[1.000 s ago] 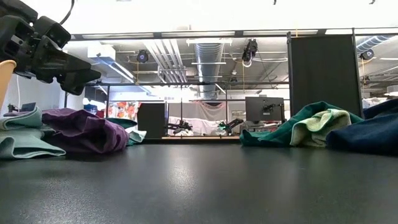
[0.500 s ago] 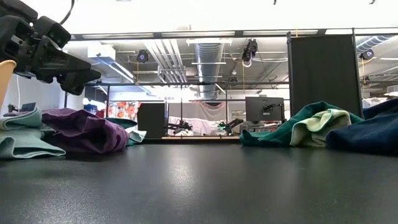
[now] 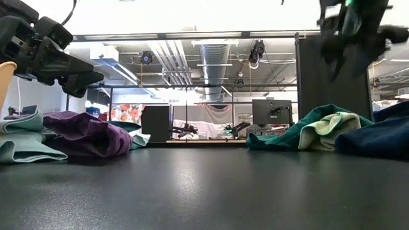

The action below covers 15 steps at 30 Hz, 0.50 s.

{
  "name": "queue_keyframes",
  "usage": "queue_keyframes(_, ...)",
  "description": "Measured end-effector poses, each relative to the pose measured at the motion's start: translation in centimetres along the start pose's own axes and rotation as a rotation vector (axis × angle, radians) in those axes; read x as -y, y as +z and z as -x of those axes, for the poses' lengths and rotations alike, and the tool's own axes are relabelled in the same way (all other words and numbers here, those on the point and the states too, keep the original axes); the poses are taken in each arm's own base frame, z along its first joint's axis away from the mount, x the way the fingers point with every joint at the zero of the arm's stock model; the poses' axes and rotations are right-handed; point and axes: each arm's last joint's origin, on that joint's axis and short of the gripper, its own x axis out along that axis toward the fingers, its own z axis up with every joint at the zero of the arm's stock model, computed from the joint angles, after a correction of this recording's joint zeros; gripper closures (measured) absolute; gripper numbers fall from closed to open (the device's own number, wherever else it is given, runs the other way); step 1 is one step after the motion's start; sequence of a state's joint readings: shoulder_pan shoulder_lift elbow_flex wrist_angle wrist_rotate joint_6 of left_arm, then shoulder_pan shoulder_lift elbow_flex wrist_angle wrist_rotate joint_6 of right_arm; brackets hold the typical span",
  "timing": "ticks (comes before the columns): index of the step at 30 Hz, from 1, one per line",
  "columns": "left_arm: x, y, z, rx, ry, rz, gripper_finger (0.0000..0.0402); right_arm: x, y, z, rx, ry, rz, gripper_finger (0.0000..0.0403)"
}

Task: Sort microfiber towel by color & place in baskets
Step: Put the light green microfiber towel into the blue bin

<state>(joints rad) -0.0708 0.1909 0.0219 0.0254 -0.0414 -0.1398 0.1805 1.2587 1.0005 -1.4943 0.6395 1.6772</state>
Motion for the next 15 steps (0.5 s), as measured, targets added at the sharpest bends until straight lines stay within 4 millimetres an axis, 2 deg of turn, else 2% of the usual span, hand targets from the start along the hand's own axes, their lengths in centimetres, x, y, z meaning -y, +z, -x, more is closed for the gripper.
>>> queue_keyframes(7, 0.0, 0.0, 0.0, -0.001, 0.000, 0.000, 0.0251, 0.6, 0.2, -5.9, -0.089, -0.018, -0.089, 0.0166)
queue_keyframes(12, 0.0, 0.0, 0.0, -0.003, 0.000, 0.000, 0.0251, 0.7, 0.0, -8.8, -0.125, -0.049, -0.112, 0.0177)
queue_keyframes(15, 0.0, 0.0, 0.0, -0.003, 0.000, 0.000, 0.0251, 0.4, -0.3, -9.9, -0.148, -0.005, -0.125, 0.0184)
